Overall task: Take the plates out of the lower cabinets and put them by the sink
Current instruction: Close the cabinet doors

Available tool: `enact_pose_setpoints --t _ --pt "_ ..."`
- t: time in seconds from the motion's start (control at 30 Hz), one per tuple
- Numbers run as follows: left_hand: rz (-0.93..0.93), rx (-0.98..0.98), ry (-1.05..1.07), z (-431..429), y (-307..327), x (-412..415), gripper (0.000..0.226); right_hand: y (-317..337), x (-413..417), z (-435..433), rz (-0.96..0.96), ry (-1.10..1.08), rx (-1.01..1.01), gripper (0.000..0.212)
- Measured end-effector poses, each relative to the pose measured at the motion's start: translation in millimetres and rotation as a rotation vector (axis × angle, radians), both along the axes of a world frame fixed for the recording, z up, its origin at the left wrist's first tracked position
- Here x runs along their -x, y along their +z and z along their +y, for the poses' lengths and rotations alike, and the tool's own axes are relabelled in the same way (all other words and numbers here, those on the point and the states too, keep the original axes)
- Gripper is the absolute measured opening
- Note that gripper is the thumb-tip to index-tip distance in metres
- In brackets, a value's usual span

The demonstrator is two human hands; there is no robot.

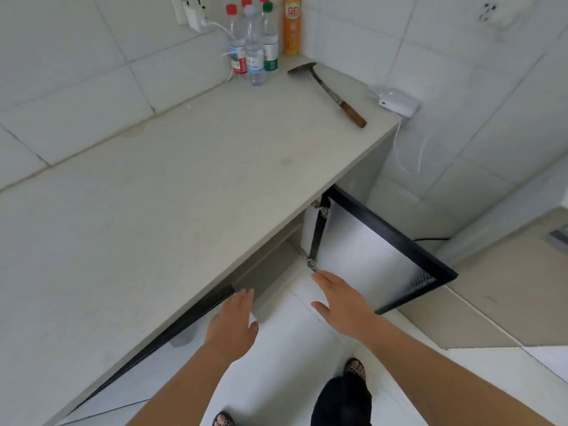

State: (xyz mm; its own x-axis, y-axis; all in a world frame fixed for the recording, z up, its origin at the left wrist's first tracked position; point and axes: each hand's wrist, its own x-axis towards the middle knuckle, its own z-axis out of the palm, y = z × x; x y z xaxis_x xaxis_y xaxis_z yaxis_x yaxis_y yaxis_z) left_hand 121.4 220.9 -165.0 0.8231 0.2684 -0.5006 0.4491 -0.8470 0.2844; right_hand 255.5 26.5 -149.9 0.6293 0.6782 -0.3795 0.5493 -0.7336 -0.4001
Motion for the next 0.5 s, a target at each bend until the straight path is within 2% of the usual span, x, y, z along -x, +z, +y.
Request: enact_pose_setpoints --t 0.1,0.27,0.5 --pt "-0.053 0.080 0.045 -42 7 -65 0.066 3 -52 -59 -0.032 -0.085 0.015 0.057" --pt "-0.151 0.100 0.004 -102 18 -150 0.061 6 -115 -139 -0.058 -0.215 0.052 0.054" --pt "-0.128 0.064 -0.228 -155 20 -221 0.050 -10 -156 -189 -0.009 -0.397 0.009 0.042"
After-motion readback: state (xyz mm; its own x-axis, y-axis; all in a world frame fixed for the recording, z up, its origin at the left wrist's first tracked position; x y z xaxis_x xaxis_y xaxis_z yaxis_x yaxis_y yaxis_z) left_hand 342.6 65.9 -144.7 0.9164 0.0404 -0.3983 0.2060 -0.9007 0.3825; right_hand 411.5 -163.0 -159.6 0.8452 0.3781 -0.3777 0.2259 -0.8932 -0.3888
